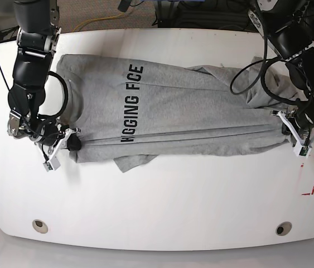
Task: Fold the T-shirt properly
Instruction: 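Lift the shirt by its sides with both grippers and swing it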
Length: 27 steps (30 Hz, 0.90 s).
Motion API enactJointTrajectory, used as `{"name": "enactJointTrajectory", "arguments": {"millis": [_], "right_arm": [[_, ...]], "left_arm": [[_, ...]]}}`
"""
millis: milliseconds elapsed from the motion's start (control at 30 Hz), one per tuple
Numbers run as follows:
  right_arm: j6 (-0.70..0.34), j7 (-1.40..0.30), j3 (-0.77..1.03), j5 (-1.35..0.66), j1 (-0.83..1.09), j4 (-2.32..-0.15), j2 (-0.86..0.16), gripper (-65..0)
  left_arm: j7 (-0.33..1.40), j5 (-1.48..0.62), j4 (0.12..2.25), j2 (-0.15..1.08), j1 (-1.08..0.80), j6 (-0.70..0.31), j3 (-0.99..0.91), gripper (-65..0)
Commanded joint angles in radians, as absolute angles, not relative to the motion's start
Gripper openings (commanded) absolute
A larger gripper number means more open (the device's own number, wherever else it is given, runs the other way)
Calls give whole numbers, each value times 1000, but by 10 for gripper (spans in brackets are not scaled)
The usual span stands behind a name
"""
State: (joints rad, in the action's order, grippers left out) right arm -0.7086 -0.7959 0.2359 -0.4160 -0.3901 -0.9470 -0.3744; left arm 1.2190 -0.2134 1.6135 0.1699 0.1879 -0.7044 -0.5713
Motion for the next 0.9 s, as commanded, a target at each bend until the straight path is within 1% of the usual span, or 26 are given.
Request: {"name": "enactJointTrajectory", "arguments": {"millis": [0, 167, 400, 533, 700, 867], "right_arm": [[-698, -802, 243, -412, -414, -1013, -400, -650], [-698, -831, 239, -404, -453, -1066, -403, -650], [-698, -872, 236, -403, -576, -1072, -430, -650], [-698, -895, 234, -401, -679, -1072, -433, -650], [-698, -978, 234, -404, -843, -1072, -461, -650], [-698, -1038, 234, -404, -1001, -1072, -466, -650]], "left_arm": [[1213, -193, 1672, 191, 205, -698, -555, -650], [1213, -193, 1704, 191, 254, -698, -509, -650], [1219, -191, 1719, 191, 401, -698, -504, -650], [1231, -189, 1718, 191, 495, -698, -504, -650], [1317, -193, 1721, 199, 656, -698, -507, -650], [1330, -193, 1722, 206, 806, -698, -504, -650]]}}
